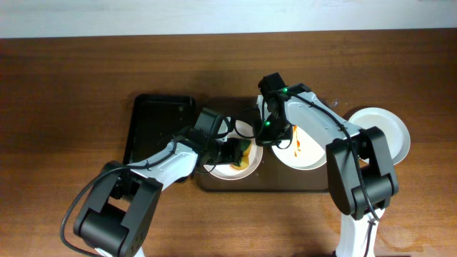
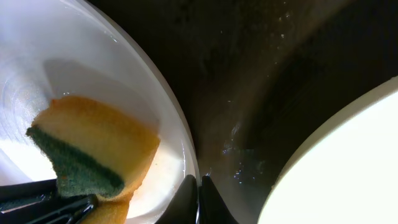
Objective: Clean dirty plates on tray and stack at the side
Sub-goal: 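Scrub the back-left plate with the sponge in the left gripper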
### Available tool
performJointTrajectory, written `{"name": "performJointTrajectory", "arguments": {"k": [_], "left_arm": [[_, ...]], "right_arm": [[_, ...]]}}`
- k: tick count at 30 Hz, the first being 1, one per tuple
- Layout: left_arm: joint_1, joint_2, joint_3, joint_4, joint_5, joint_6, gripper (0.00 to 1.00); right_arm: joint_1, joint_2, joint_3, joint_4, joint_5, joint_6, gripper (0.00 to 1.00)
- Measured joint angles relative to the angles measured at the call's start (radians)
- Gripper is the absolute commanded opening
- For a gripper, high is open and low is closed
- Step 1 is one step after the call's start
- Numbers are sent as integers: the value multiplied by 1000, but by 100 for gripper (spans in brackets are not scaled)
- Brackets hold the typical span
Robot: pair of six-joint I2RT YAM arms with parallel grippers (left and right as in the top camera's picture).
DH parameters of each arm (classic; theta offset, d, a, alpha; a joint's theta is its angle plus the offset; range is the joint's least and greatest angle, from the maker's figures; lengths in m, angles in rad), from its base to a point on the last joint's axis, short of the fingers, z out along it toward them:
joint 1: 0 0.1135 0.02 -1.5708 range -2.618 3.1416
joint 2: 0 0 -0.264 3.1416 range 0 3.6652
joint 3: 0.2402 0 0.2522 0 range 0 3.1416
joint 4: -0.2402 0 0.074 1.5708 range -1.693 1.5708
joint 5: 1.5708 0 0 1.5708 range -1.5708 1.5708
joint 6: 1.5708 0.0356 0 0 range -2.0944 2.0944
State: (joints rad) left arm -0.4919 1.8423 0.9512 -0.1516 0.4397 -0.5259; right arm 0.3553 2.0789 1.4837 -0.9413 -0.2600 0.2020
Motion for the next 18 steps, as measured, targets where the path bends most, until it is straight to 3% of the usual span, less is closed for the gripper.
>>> {"name": "performJointTrajectory", "arguments": {"k": [12, 18], "left_arm": [[125, -14, 11, -96, -108, 32, 0], [137, -184, 3, -192, -197, 100, 0]], "right_arm": [[0, 0, 0, -18, -7, 3, 4], [0, 0, 0, -27, -7, 3, 4]]}}
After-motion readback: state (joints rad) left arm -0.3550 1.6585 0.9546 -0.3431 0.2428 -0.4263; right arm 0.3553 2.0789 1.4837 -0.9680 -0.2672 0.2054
